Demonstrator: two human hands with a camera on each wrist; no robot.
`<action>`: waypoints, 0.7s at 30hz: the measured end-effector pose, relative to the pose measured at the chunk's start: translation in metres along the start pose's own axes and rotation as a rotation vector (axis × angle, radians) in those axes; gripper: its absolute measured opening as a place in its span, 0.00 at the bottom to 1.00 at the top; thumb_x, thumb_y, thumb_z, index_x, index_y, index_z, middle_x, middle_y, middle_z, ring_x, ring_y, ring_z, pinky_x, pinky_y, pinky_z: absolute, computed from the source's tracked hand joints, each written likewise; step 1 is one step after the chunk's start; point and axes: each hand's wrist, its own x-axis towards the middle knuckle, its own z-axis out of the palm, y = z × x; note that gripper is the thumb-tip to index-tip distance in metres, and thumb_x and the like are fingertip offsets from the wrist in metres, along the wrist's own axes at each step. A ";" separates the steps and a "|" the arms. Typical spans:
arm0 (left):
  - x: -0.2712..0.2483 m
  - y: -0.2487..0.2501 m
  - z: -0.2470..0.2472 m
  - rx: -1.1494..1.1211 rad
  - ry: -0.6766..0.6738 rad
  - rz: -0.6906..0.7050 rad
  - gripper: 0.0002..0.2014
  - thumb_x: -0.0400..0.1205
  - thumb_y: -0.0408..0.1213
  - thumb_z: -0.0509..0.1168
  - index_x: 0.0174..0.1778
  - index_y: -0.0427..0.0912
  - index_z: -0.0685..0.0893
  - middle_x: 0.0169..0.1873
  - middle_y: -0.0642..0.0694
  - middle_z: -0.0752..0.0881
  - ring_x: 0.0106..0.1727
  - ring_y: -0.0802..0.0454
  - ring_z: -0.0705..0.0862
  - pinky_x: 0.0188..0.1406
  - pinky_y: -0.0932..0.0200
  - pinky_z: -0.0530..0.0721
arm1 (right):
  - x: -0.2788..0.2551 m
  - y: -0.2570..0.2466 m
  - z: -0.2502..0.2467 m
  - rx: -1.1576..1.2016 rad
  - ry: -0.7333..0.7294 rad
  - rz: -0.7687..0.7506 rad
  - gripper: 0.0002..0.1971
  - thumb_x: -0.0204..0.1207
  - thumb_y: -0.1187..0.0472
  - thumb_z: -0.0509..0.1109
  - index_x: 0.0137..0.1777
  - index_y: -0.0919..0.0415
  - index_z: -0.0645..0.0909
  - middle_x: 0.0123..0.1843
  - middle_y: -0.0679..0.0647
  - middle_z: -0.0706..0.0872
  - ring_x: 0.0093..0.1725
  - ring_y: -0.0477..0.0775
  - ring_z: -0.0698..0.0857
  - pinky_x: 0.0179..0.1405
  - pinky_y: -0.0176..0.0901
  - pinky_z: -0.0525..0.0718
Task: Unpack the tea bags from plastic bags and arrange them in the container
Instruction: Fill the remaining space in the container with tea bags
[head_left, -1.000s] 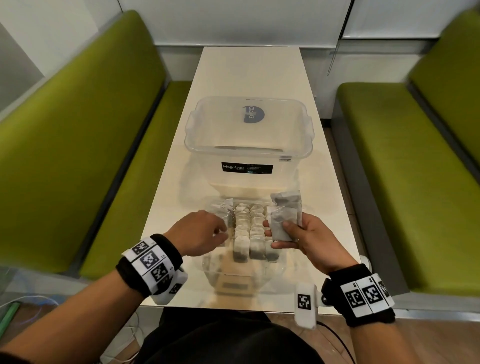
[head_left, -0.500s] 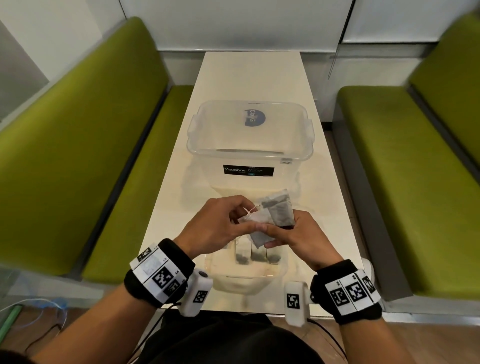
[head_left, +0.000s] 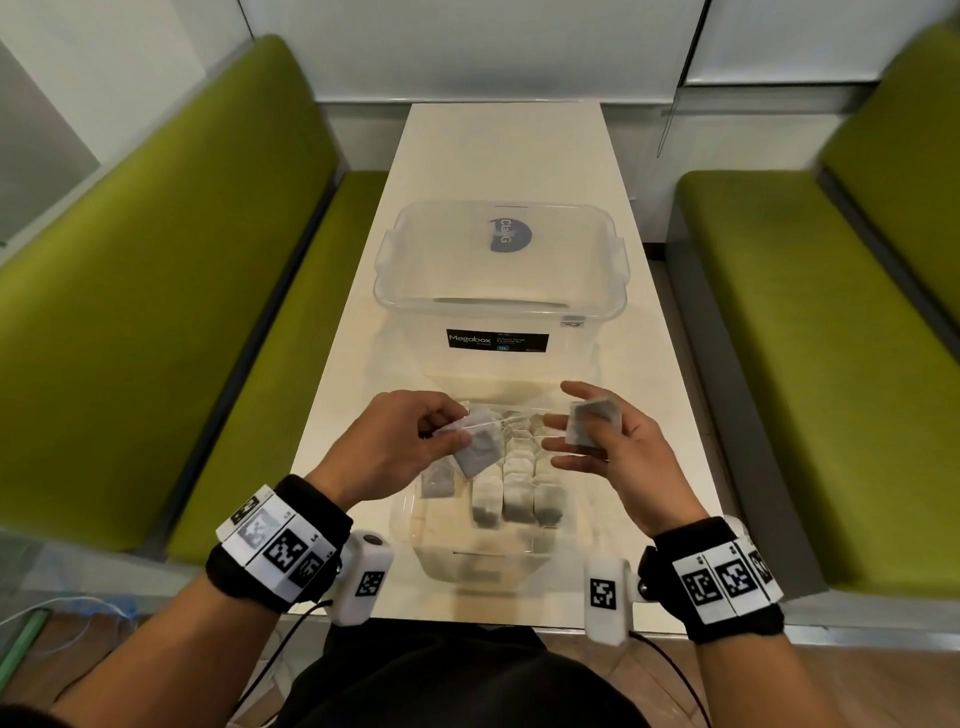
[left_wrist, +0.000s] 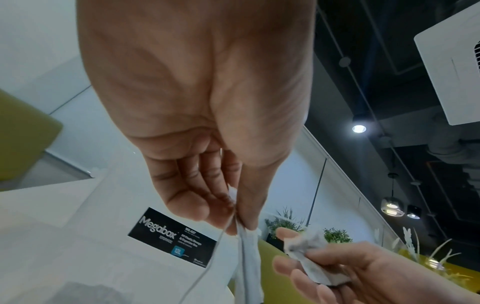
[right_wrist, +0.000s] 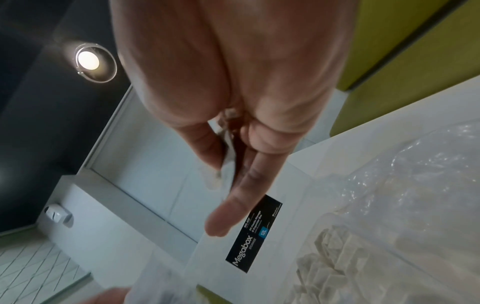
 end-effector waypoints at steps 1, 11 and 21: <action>0.000 -0.002 -0.002 0.019 0.009 -0.006 0.05 0.81 0.46 0.75 0.51 0.53 0.90 0.33 0.59 0.89 0.32 0.66 0.83 0.35 0.73 0.77 | 0.001 0.000 -0.002 0.022 0.016 0.001 0.14 0.90 0.69 0.59 0.62 0.59 0.86 0.57 0.64 0.93 0.51 0.67 0.94 0.45 0.50 0.93; 0.001 -0.022 -0.024 0.301 0.163 -0.070 0.05 0.86 0.45 0.69 0.46 0.53 0.89 0.34 0.60 0.87 0.36 0.63 0.83 0.31 0.62 0.74 | 0.007 0.002 -0.010 0.070 0.123 0.102 0.12 0.80 0.74 0.56 0.39 0.63 0.76 0.48 0.64 0.91 0.37 0.59 0.86 0.35 0.47 0.85; 0.014 -0.041 -0.008 0.522 -0.134 -0.091 0.04 0.85 0.44 0.68 0.51 0.52 0.87 0.43 0.56 0.87 0.42 0.55 0.84 0.36 0.60 0.75 | 0.002 -0.001 -0.005 0.000 0.023 0.146 0.14 0.89 0.59 0.63 0.60 0.66 0.86 0.55 0.65 0.93 0.45 0.60 0.91 0.40 0.52 0.91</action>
